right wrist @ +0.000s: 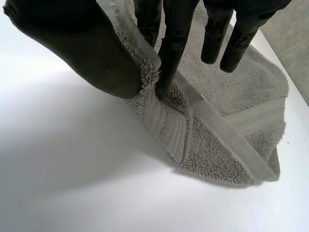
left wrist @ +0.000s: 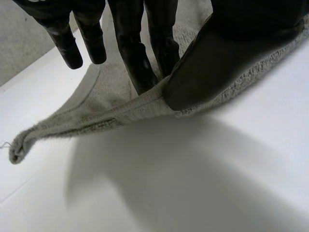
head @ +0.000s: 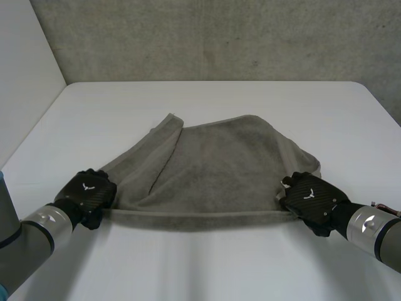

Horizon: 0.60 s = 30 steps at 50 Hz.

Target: Fold the towel.

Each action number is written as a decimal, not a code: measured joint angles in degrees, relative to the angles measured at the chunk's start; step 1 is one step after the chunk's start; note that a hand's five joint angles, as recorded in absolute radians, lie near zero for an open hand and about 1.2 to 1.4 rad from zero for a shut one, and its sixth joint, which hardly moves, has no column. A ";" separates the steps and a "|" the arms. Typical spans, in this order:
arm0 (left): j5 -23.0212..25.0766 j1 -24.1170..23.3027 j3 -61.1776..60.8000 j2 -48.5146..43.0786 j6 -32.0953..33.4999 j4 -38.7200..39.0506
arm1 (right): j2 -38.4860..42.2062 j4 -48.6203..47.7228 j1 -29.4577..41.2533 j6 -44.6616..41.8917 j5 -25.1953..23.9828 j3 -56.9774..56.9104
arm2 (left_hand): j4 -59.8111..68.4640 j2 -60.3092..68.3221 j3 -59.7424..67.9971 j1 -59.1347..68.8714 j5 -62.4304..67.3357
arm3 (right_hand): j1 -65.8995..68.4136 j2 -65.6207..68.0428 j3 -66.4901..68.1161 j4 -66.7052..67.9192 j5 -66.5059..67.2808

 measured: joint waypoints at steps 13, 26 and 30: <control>1.30 -0.22 2.98 6.99 -3.19 -0.41 | -6.23 6.93 0.73 -0.08 -1.32 -5.44 | 0.00 0.00 0.00 0.05 0.23 | 0.26 0.00 0.00 0.00 0.27; 0.56 -2.90 25.27 -8.32 -5.74 3.64 | 8.20 -2.74 9.95 0.63 4.37 -29.75 | 0.00 0.01 0.00 0.08 0.23 | 0.48 0.31 0.00 0.00 0.48; -0.98 -4.36 38.06 -15.15 -7.22 7.19 | 13.19 -10.92 12.52 2.16 7.70 -41.38 | 0.00 0.11 0.00 0.08 0.23 | 0.49 0.31 0.00 0.00 0.48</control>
